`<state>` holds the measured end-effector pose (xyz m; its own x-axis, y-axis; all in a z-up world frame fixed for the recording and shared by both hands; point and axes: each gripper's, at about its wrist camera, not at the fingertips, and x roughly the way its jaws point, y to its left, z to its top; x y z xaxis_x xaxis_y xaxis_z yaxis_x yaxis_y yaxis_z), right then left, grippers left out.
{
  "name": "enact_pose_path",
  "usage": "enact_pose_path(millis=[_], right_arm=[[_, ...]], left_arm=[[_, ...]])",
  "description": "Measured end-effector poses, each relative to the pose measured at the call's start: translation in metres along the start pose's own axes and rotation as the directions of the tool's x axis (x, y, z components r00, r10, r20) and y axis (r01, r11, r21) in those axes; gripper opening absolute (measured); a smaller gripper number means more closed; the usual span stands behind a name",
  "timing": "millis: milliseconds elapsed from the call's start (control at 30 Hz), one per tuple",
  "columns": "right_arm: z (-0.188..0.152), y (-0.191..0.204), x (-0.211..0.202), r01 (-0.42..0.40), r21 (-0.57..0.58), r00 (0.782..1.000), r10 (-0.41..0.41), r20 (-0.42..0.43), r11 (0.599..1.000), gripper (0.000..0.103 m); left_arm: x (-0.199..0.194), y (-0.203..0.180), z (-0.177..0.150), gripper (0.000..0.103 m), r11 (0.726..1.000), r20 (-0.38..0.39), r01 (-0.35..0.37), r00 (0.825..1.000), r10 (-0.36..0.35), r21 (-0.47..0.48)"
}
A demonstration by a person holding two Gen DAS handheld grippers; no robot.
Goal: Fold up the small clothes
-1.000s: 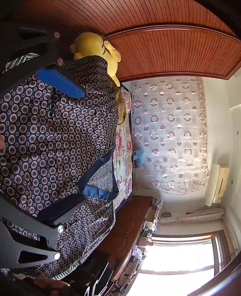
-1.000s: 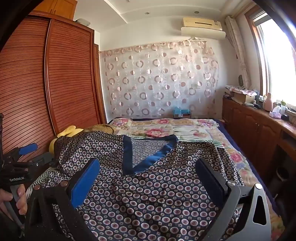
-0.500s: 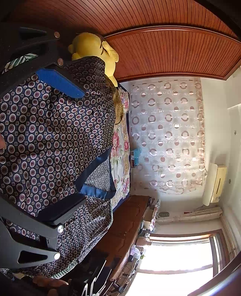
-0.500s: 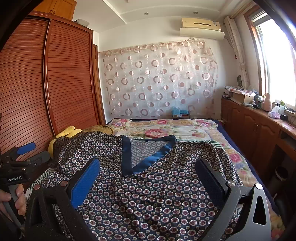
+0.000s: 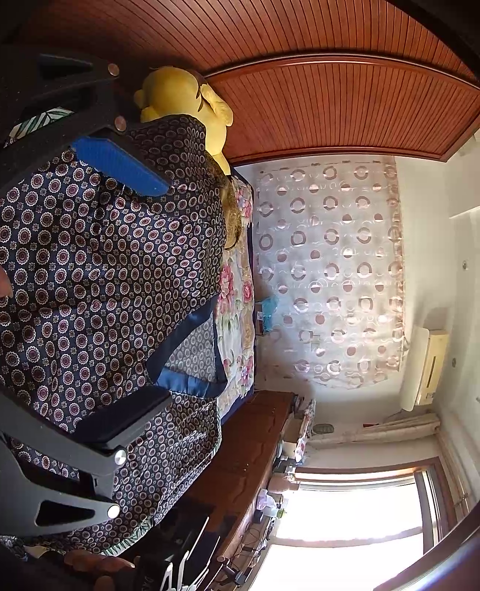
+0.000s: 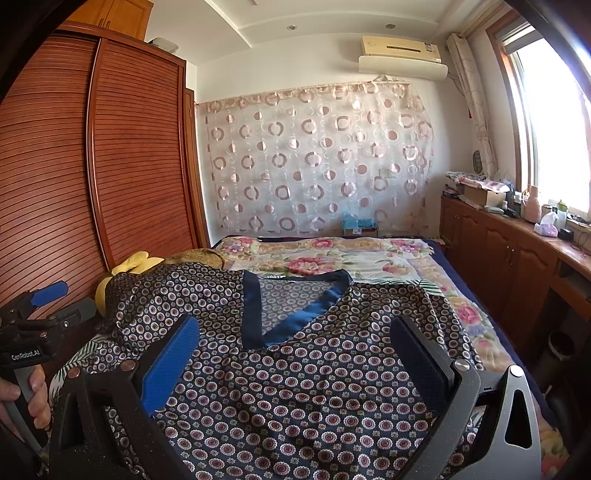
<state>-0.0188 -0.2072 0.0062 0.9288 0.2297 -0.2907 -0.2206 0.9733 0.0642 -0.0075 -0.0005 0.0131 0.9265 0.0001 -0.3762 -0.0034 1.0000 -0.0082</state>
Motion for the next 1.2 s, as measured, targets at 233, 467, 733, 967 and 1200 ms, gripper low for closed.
enact_pose_path(millis=[233, 467, 733, 967, 1200], right_arm=[[-0.0018, 0.0004, 0.0012, 0.004, 0.000, 1.000, -0.004, -0.002, 1.000, 0.103], [-0.0026, 0.0011, 0.0008, 0.006, 0.001, 1.000, -0.006, -0.001, 1.000, 0.103], [-0.0029, 0.0031, -0.0005, 0.008, 0.000, 1.000, -0.008, 0.001, 1.000, 0.103], [-0.0027, 0.0034, -0.0005, 0.007, 0.000, 1.000, -0.007, 0.001, 1.000, 0.103], [-0.0026, 0.0037, -0.0007, 0.008, 0.000, 1.000, -0.008, 0.003, 1.000, 0.103]], left_arm=[[-0.0042, -0.0005, 0.0015, 0.103, 1.000, 0.005, -0.004, 1.000, 0.004, 0.001], [-0.0046, -0.0007, 0.0017, 0.103, 1.000, 0.006, -0.005, 1.000, 0.005, 0.001], [-0.0046, -0.0005, 0.0011, 0.103, 1.000, 0.007, -0.004, 1.000, 0.004, 0.002], [-0.0045, -0.0006, 0.0006, 0.103, 1.000, 0.007, -0.005, 1.000, 0.005, 0.002], [-0.0044, -0.0006, 0.0003, 0.103, 1.000, 0.007, -0.005, 1.000, 0.005, 0.002]])
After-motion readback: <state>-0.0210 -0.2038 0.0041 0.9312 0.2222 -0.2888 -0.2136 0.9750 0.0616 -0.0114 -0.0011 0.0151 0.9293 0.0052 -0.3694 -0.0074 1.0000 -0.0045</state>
